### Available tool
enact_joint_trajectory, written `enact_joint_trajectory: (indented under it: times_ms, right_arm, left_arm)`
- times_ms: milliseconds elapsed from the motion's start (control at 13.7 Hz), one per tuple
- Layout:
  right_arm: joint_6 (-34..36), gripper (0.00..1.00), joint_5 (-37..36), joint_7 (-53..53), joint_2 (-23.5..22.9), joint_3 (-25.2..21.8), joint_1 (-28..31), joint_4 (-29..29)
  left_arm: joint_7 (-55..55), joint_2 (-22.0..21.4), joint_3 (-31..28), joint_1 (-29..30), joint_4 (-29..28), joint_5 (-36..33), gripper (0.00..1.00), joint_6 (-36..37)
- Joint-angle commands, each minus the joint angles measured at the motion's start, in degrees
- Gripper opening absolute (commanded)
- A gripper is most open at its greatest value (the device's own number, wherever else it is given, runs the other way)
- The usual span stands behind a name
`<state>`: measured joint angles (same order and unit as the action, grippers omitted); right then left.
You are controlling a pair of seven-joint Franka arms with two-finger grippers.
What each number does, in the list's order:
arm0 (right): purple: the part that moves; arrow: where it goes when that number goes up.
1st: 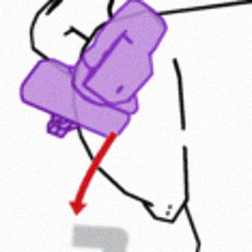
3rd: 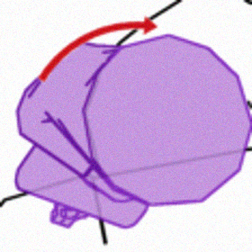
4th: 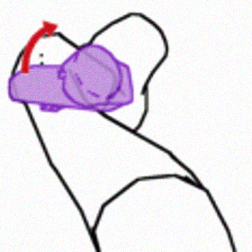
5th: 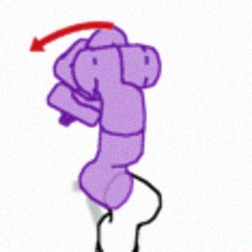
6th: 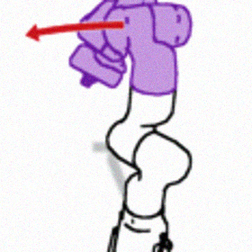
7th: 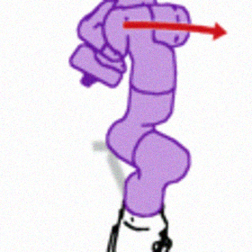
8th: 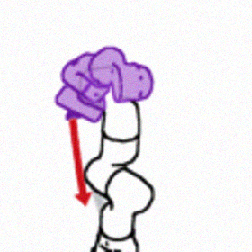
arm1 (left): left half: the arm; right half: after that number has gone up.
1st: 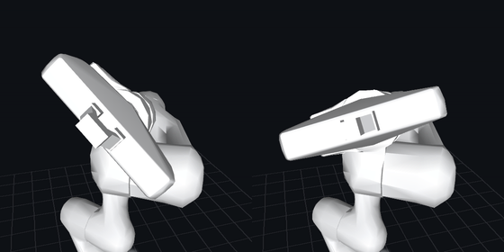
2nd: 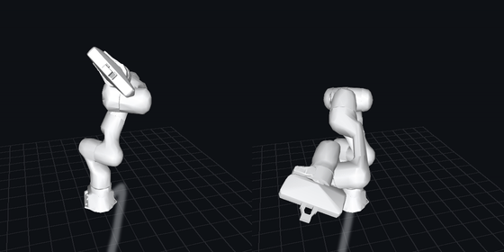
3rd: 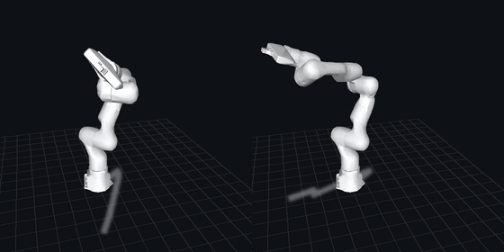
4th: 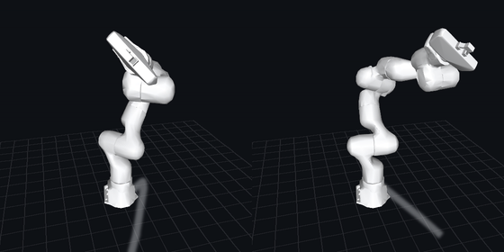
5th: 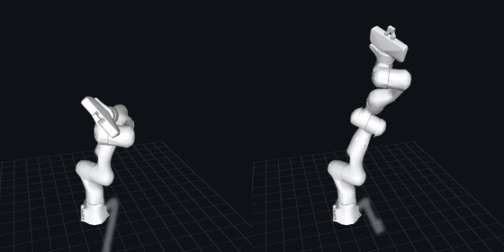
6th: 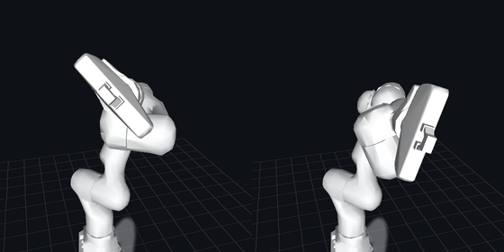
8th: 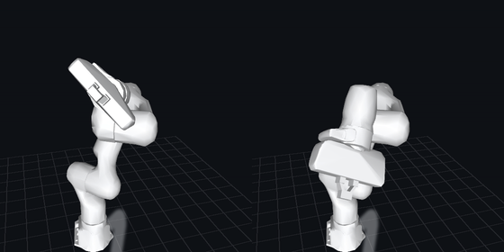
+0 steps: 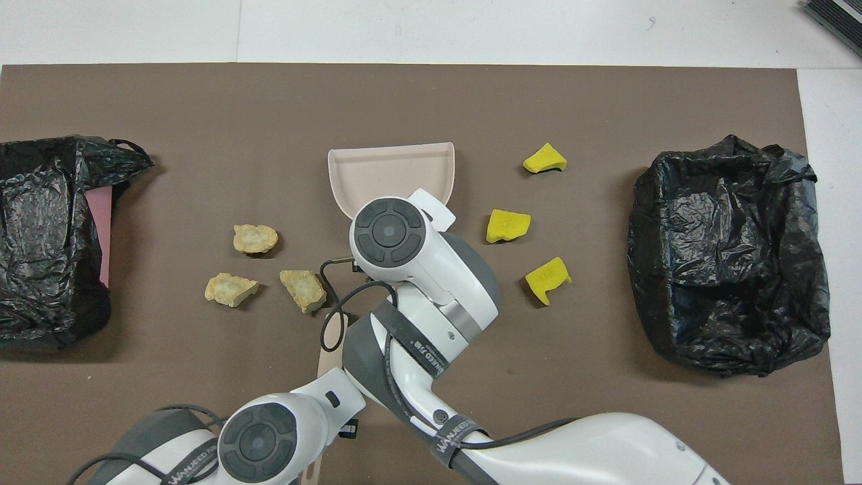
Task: Sweep and dump trash in bin
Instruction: 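Lift the dustpan with the right gripper while the left gripper grasps the brush, then sweep the pale crumpled pieces into the dustpan with the left gripper's brush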
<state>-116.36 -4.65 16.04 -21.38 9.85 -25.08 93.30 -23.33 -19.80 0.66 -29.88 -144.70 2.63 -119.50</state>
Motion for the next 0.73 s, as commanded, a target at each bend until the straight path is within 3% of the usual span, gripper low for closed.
enact_joint_trajectory:
  times_ms: [0, 146, 437, 656]
  right_arm:
    - [1.8, 0.00, 2.3, -17.9, 3.8, 0.4, 2.5, 3.8]
    - [2.0, 0.00, 2.2, -34.0, 3.7, 0.4, 4.2, 3.9]
    - [1.3, 0.00, 1.3, -53.5, 3.7, 0.3, 5.3, 5.0]
    - [0.3, 0.00, -5.7, -56.4, 1.4, 0.7, 3.9, 5.0]
  left_arm:
    - [3.4, 0.7, 0.6, 6.4, 4.2, -0.9, 0.00, 2.3]
    - [3.5, 3.3, 0.6, 10.8, 6.7, -1.0, 0.00, 1.5]
    - [11.2, 4.5, 0.6, 21.7, 7.2, -1.0, 0.00, 1.5]
    - [13.8, 6.3, 0.6, 27.0, 6.5, -1.0, 0.00, 1.8]
